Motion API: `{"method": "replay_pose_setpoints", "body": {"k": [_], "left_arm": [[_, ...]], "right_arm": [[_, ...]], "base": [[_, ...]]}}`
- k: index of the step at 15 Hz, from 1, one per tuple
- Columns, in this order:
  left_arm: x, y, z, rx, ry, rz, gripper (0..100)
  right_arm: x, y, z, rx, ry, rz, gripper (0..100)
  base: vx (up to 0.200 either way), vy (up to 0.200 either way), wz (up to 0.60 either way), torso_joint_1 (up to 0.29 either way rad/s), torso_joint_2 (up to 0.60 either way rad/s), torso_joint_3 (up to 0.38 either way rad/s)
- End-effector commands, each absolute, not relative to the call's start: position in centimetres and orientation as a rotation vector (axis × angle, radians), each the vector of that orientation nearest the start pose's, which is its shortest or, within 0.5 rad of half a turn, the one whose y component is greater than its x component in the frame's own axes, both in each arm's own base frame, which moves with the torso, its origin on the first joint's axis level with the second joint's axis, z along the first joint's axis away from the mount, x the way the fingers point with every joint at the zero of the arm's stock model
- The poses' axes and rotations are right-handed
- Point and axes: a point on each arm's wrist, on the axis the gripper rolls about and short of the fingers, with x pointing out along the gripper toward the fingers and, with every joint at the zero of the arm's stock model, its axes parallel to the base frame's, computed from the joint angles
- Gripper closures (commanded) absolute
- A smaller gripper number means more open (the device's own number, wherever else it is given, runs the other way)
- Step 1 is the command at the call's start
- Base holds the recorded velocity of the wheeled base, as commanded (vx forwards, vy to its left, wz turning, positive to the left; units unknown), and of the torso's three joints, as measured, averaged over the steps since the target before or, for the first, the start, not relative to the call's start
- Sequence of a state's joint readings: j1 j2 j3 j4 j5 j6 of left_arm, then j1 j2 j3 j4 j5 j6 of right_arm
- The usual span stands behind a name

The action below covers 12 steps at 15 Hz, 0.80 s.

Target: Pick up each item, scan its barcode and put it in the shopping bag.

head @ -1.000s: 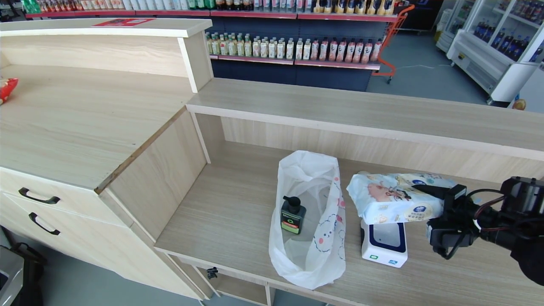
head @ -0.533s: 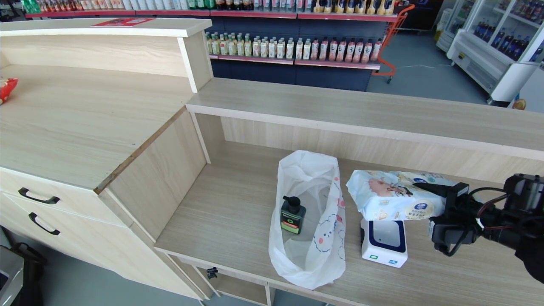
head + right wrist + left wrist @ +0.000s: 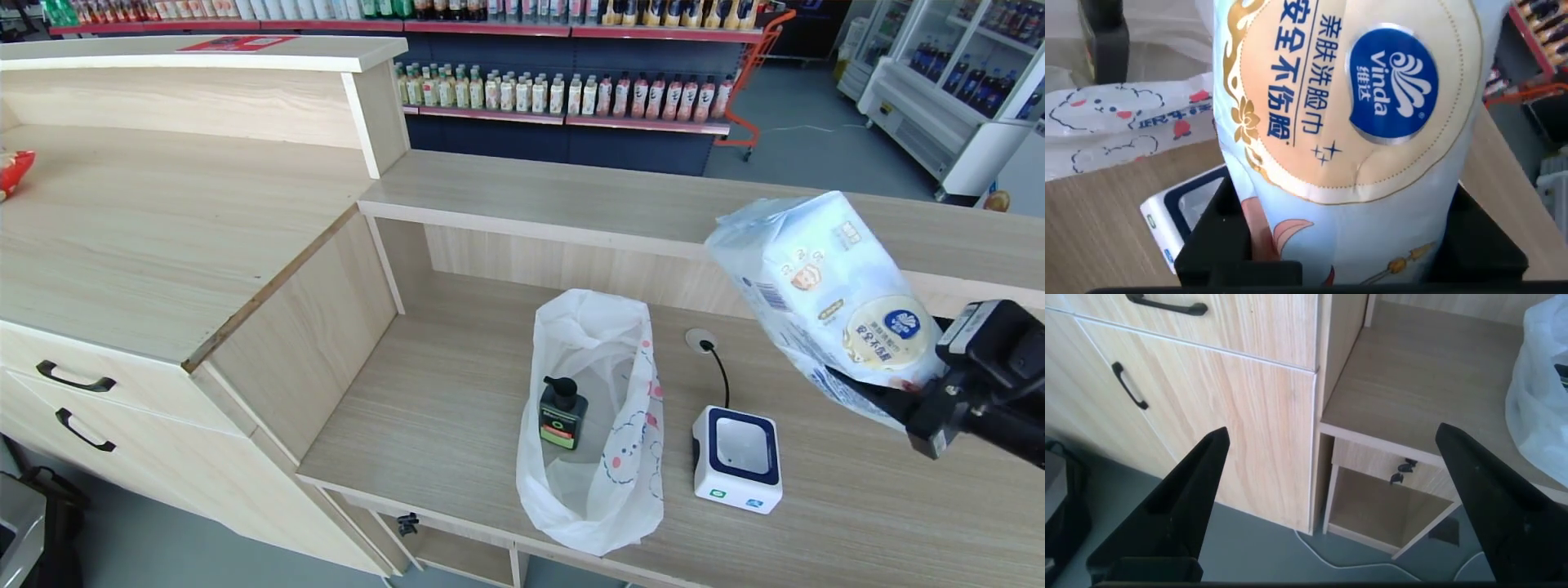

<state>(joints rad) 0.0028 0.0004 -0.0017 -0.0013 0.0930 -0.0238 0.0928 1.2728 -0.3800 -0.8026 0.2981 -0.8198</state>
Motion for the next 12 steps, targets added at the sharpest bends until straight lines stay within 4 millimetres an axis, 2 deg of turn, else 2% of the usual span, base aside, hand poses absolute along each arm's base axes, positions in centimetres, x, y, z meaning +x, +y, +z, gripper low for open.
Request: {"method": "replay_pose_setpoints", "body": {"k": [1,4,6,9,12], "left_arm": [[-2.3,0.2,7.6,-0.025,-0.004,0.097,0],[-2.3,0.2,7.6,-0.025,-0.004,0.097,0],[-2.3,0.2,7.6,-0.025,-0.004,0.097,0],[-2.3,0.2,7.6,-0.025,-0.004,0.097,0],[-2.3,0.2,7.6,-0.025,-0.004,0.097,0]], "right_arm": [[14.0,3.4,22.2,-0.598,-0.067,0.247,100],[13.6,2.6,22.9,-0.427,0.059,0.199,100],[12.2,2.3,23.1,-0.425,0.084,0.198,100],[11.8,2.3,23.3,-0.421,0.069,0.204,100],[11.9,2.5,23.3,-0.423,0.077,0.213,100]], "base": [[0.0,0.0,0.0,0.0,0.0,0.0],[0.0,0.0,0.0,0.0,0.0,0.0],[0.0,0.0,0.0,0.0,0.0,0.0],[0.0,0.0,0.0,0.0,0.0,0.0],[0.0,0.0,0.6,-0.001,0.01,-0.001]]}}
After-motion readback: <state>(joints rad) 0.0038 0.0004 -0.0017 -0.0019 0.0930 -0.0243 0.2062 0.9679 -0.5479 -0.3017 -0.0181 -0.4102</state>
